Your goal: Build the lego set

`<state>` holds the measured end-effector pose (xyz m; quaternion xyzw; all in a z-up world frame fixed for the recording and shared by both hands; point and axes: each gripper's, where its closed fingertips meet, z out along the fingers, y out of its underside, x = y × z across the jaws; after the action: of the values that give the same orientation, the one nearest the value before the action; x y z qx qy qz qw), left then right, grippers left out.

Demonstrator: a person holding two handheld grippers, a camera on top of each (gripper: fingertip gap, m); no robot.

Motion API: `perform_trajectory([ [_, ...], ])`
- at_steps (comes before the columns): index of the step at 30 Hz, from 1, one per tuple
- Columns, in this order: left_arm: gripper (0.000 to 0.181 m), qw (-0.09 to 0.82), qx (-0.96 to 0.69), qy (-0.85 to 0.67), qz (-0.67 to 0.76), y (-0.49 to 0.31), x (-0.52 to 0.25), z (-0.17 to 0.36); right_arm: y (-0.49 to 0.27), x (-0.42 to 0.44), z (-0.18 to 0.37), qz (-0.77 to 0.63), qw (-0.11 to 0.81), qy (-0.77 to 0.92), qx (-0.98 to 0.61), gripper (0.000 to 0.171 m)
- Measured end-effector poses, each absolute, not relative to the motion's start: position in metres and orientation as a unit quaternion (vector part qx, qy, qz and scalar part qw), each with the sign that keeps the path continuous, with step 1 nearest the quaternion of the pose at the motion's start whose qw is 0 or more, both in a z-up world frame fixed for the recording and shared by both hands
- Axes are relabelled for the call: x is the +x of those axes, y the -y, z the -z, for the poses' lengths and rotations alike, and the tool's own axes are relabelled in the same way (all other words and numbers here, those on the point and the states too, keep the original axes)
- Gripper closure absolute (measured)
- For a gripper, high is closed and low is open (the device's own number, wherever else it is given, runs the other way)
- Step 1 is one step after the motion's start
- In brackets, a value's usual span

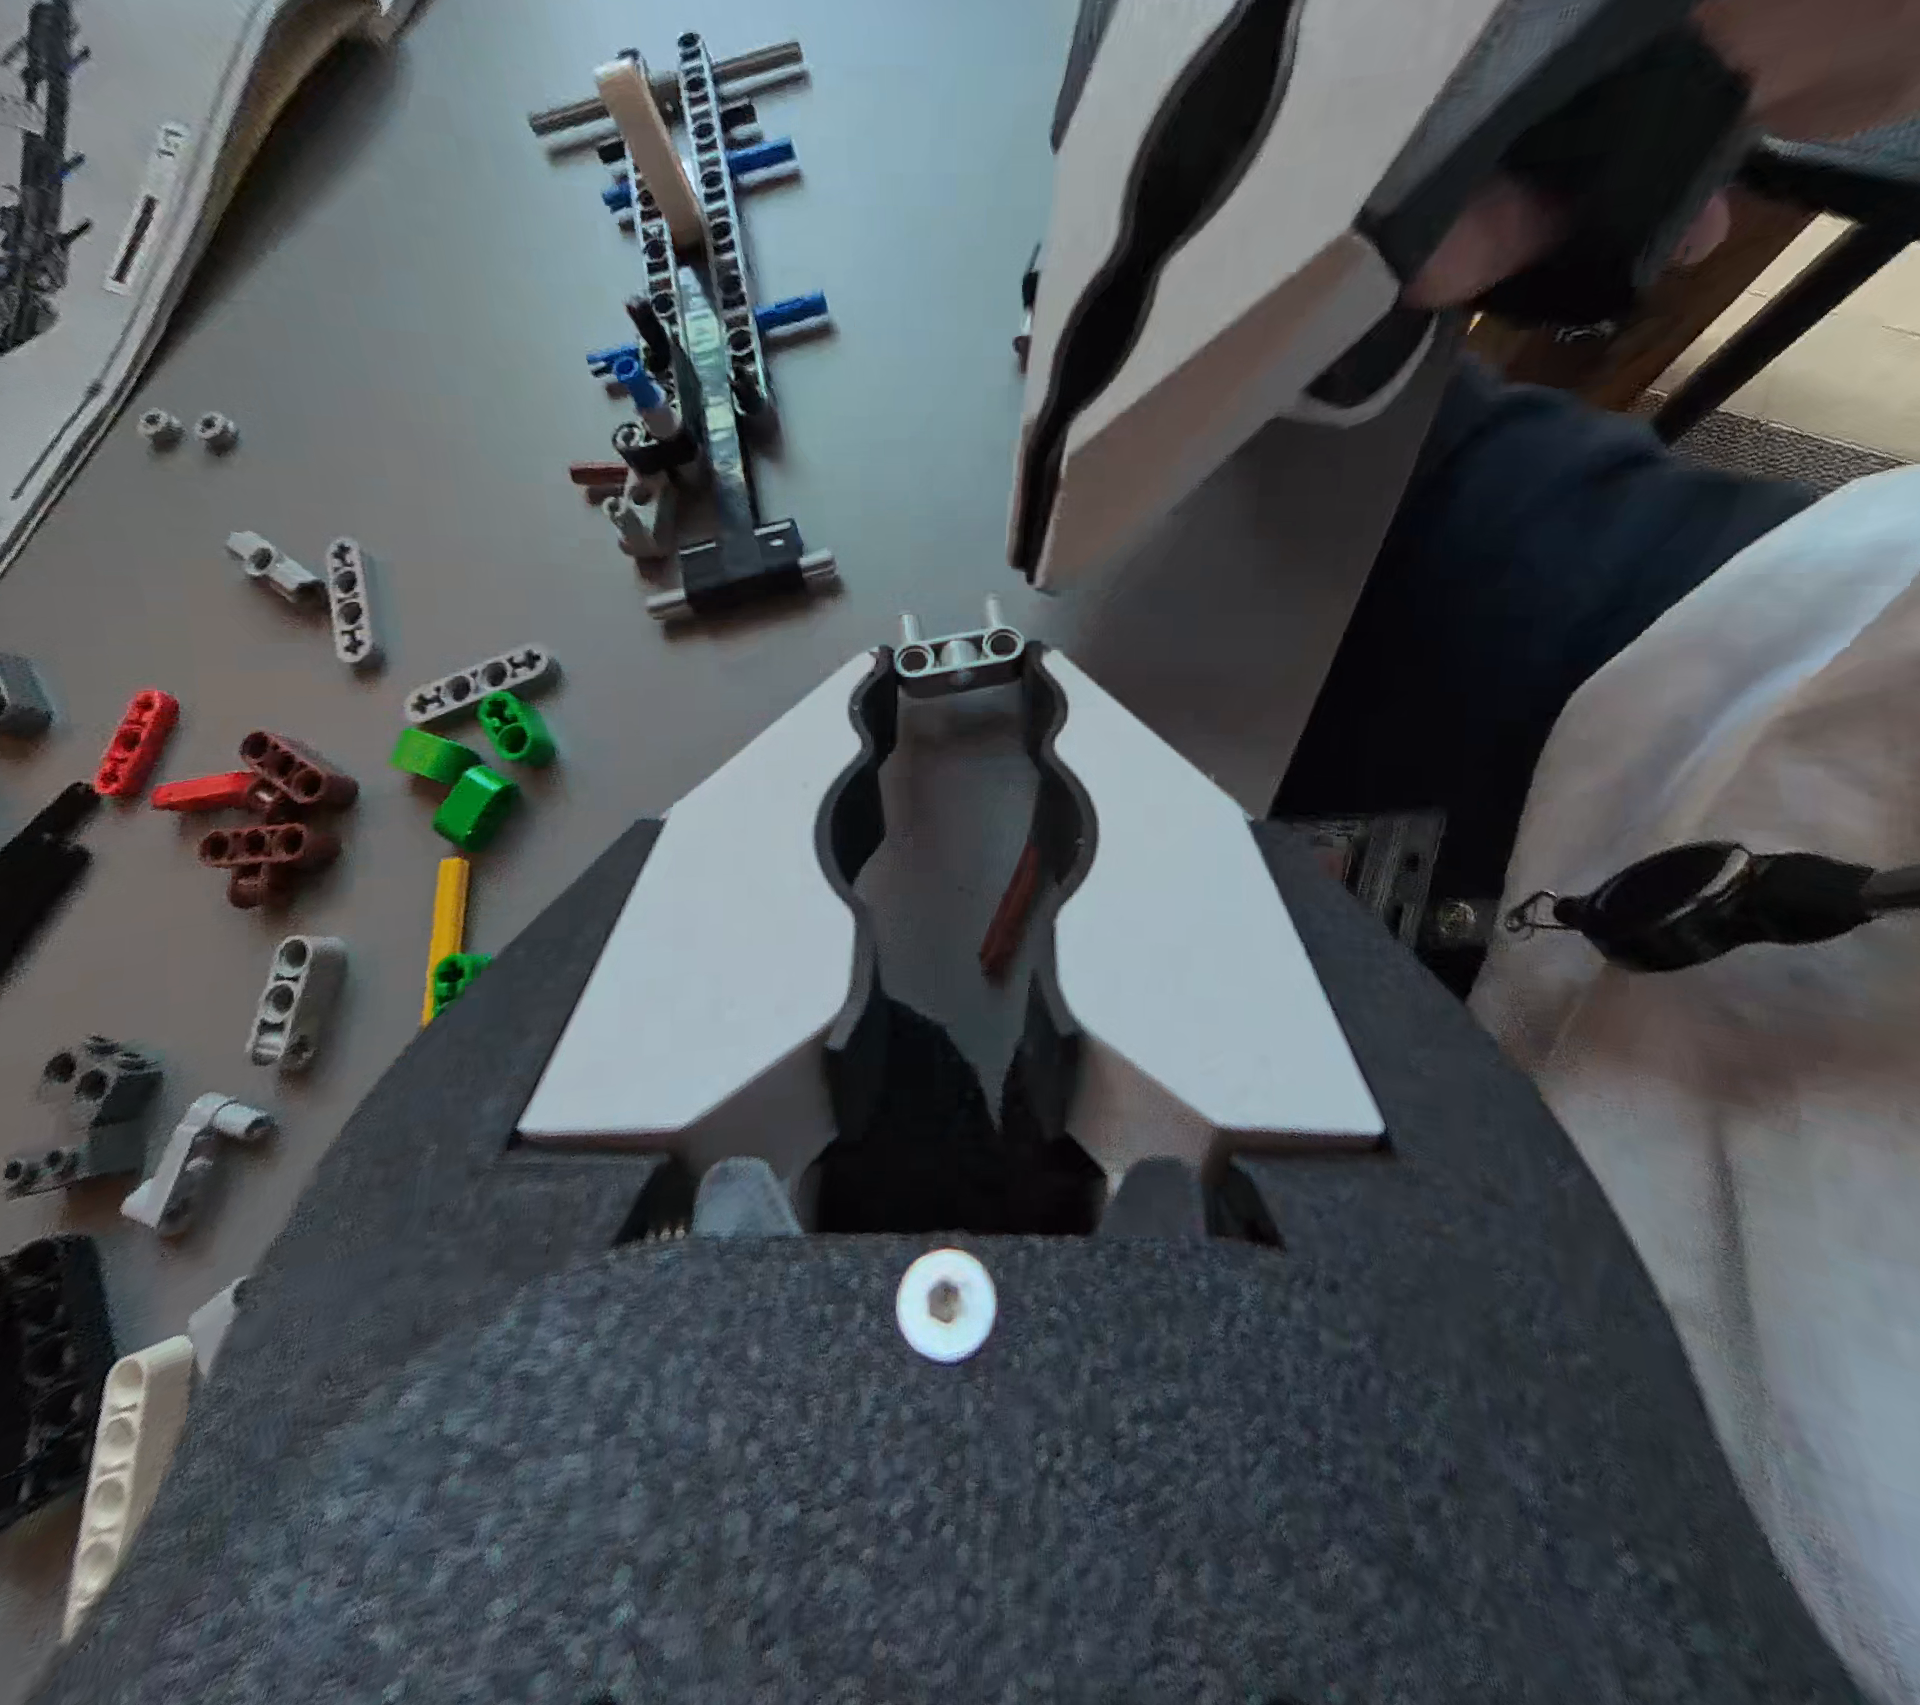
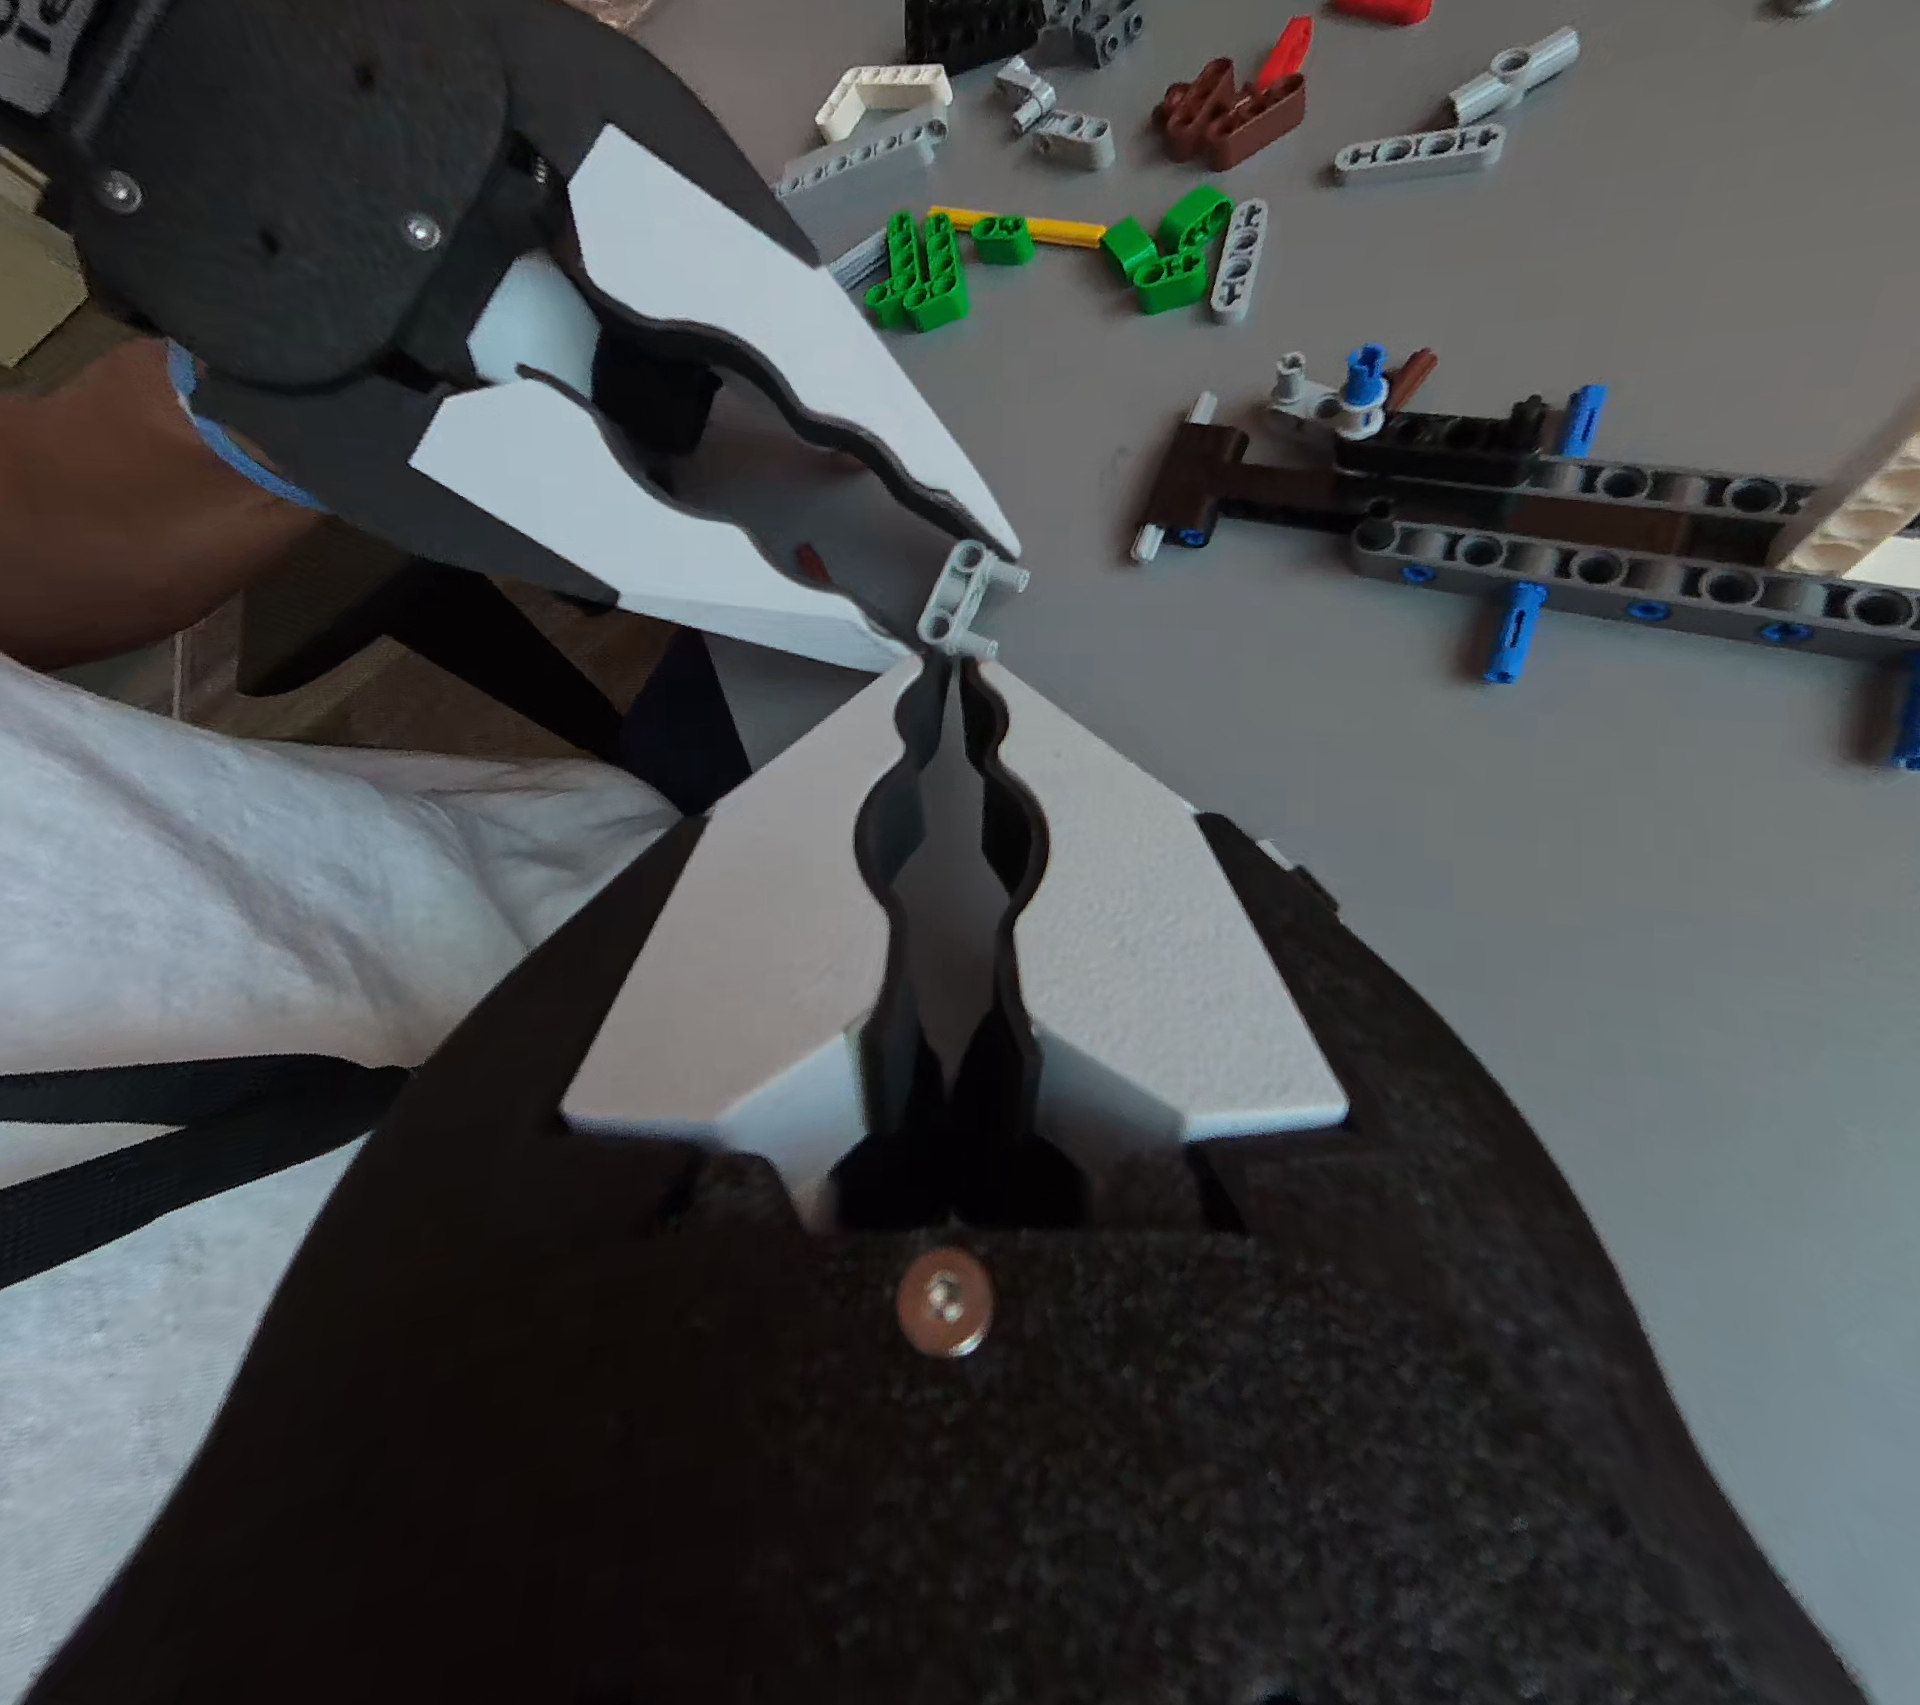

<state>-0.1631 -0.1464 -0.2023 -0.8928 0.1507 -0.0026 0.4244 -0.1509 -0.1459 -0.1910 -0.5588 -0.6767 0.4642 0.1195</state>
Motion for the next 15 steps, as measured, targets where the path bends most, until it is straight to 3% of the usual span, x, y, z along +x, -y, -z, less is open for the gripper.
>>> perform_trajectory([
  [5, 0.158, 0.438, -0.887, -0.145, 0.003, 0.144, -0.164, 0.197, 0.144, -0.15, 0.181, -0.499, 0.113, 0.658, -0.552, 0.168],
  [15, 0.159, 0.637, -0.77, -0.031, 0.027, 0.185, -0.211, 0.095, 0.202, -0.131, 0.17, -0.479, 0.216, 0.746, -0.41, 0.149],
])
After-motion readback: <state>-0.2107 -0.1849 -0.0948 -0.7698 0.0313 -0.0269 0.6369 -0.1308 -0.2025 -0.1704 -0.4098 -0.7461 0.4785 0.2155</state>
